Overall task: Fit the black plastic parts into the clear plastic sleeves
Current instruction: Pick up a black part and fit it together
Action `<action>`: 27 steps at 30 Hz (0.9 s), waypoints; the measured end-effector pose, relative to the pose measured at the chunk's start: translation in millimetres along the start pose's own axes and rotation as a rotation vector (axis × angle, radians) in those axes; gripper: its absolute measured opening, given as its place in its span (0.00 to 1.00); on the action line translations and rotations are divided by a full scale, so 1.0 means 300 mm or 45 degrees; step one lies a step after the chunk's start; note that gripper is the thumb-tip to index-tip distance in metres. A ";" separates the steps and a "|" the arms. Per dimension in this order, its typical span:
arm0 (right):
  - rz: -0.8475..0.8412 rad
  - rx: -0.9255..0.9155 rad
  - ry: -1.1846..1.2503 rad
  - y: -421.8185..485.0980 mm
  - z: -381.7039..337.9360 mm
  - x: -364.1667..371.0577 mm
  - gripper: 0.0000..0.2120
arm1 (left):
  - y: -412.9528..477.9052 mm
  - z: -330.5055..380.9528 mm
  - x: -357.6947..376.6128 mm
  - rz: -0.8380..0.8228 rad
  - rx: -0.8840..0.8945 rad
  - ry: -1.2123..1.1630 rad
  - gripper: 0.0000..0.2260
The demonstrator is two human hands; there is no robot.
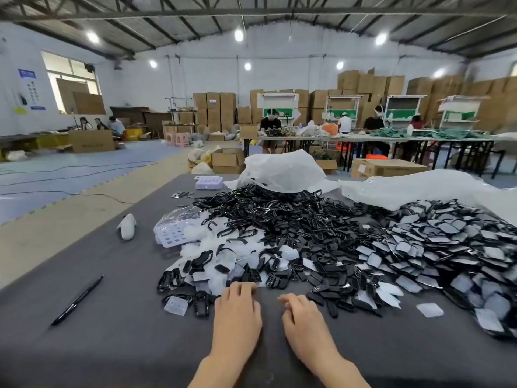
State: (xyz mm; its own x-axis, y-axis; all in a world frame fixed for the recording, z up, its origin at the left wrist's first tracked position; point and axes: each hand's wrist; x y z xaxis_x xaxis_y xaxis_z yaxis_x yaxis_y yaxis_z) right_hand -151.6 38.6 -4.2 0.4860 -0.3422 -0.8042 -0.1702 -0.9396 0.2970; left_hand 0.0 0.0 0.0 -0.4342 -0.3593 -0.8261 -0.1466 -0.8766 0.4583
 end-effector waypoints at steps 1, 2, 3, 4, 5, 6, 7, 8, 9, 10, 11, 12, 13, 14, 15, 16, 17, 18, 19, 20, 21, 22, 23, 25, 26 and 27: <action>-0.036 -0.009 -0.079 0.014 0.011 0.007 0.16 | 0.022 -0.019 0.002 0.008 0.011 0.041 0.15; -0.036 -0.012 -0.125 0.028 0.015 0.010 0.16 | 0.038 -0.031 0.004 0.031 -0.024 0.037 0.16; -0.028 -0.019 -0.143 0.041 0.027 0.019 0.16 | 0.055 -0.050 0.016 0.047 -0.029 0.055 0.16; -0.050 -0.011 -0.165 0.049 0.025 0.020 0.15 | 0.077 -0.068 0.024 0.063 -0.024 0.086 0.15; -0.052 -0.019 -0.195 0.062 0.026 0.027 0.15 | 0.094 -0.084 0.042 0.073 -0.017 0.128 0.16; -0.053 -0.016 -0.227 0.069 0.027 0.033 0.15 | 0.103 -0.095 0.059 0.081 -0.013 0.150 0.16; -0.046 -0.018 -0.261 0.080 0.026 0.034 0.14 | 0.111 -0.103 0.071 0.090 -0.015 0.163 0.16; -0.046 -0.005 -0.283 0.090 0.025 0.032 0.14 | 0.117 -0.109 0.081 0.114 -0.026 0.158 0.16; -0.030 -0.005 -0.294 0.102 0.030 0.034 0.14 | 0.120 -0.115 0.092 0.109 -0.044 0.146 0.17; -0.030 -0.004 -0.316 0.115 0.036 0.035 0.14 | 0.122 -0.119 0.101 0.105 -0.064 0.132 0.17; -0.023 -0.002 -0.322 0.128 0.040 0.037 0.13 | 0.122 -0.120 0.106 0.108 -0.071 0.134 0.17; -0.014 -0.003 -0.326 0.140 0.040 0.041 0.13 | 0.122 -0.118 0.109 0.101 -0.072 0.138 0.17; 0.005 0.002 -0.323 0.152 0.044 0.043 0.12 | 0.122 -0.117 0.110 0.108 -0.071 0.138 0.17; 0.015 0.015 -0.318 0.165 0.048 0.048 0.11 | 0.125 -0.119 0.115 0.130 -0.065 0.130 0.16; 0.031 0.022 -0.308 0.174 0.052 0.049 0.11 | 0.128 -0.118 0.113 0.156 -0.059 0.122 0.15; 0.036 0.045 -0.291 0.180 0.054 0.043 0.11 | 0.132 -0.116 0.108 0.188 -0.050 0.105 0.14; 0.047 0.045 -0.269 0.188 0.061 0.044 0.10 | 0.143 -0.115 0.105 0.205 -0.043 0.083 0.13; 0.038 0.058 -0.250 0.196 0.069 0.046 0.10 | 0.159 -0.115 0.105 0.235 -0.030 0.073 0.13; 0.040 0.056 -0.230 0.204 0.078 0.049 0.10 | 0.180 -0.114 0.101 0.270 -0.009 0.063 0.12; 0.035 0.056 -0.220 0.208 0.082 0.050 0.10 | 0.207 -0.114 0.096 0.311 0.011 0.059 0.12; 0.042 0.051 -0.207 0.214 0.087 0.053 0.10 | 0.240 -0.114 0.089 0.337 0.015 0.057 0.12; 0.044 0.050 -0.198 0.218 0.089 0.055 0.10 | 0.277 -0.113 0.082 0.355 0.007 0.064 0.12; 0.048 0.047 -0.188 0.224 0.094 0.057 0.10 | 0.318 -0.113 0.075 0.353 -0.010 0.074 0.12; 0.053 0.050 -0.168 0.236 0.101 0.055 0.09 | 0.408 -0.124 0.068 0.295 -0.083 0.077 0.13; 0.055 0.052 -0.156 0.243 0.107 0.054 0.09 | 0.453 -0.135 0.068 0.251 -0.129 0.078 0.13; 0.062 0.051 -0.142 0.249 0.113 0.054 0.09 | 0.493 -0.147 0.067 0.201 -0.166 0.089 0.14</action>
State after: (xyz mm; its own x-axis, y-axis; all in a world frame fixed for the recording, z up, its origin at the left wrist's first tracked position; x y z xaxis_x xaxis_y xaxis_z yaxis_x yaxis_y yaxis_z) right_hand -185.6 -37.5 -12.5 0.3781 -0.3842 -0.8423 -0.2268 -0.9205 0.3181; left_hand 8.9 -150.9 36.6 -0.3790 -0.5126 -0.7704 0.0364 -0.8402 0.5411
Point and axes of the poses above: each hand's wrist, its own y-axis towards the middle knuckle, its own x-axis out of the palm, z = x × y, and after that the axes turned 5 degrees about z, right-handed
